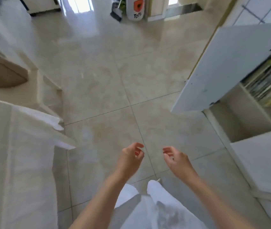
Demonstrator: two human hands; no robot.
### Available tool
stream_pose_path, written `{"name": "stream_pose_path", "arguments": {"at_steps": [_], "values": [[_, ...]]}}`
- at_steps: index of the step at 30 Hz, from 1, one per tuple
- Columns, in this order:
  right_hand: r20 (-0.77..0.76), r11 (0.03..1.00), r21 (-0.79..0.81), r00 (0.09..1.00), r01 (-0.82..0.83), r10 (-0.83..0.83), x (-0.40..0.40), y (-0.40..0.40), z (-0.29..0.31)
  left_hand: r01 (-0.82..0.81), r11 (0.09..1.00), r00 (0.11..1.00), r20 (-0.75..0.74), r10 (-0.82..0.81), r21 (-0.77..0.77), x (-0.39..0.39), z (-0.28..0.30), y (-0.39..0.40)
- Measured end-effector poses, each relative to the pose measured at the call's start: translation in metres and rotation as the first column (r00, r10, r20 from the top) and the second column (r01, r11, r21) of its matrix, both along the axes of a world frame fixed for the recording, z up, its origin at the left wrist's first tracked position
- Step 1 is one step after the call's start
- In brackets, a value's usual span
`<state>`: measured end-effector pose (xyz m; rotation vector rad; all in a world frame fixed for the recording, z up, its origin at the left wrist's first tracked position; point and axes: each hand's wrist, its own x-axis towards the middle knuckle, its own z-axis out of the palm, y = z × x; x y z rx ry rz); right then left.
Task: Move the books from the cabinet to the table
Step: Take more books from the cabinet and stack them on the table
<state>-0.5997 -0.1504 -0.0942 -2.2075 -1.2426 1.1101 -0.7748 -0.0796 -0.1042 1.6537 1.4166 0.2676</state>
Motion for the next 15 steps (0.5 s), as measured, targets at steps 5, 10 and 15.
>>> {"name": "stream_pose_path", "arguments": {"at_steps": [5,10,15], "values": [[0.000,0.970,0.025,0.970,0.242,-0.242,0.122,-0.018,0.006,0.200,0.980,0.979,0.045,-0.200,-0.003,0.141,-0.002,0.007],[-0.029,0.858,0.094,0.862,0.506,-0.505,0.222,-0.025,0.023,0.340,0.940,0.939,0.053,-0.339,-0.014,0.255,-0.003,0.013],[0.016,0.742,0.190,0.753,0.644,-0.658,0.313,-0.023,0.045,0.495,0.868,0.869,0.035,-0.494,-0.045,0.350,-0.007,0.028]]}}
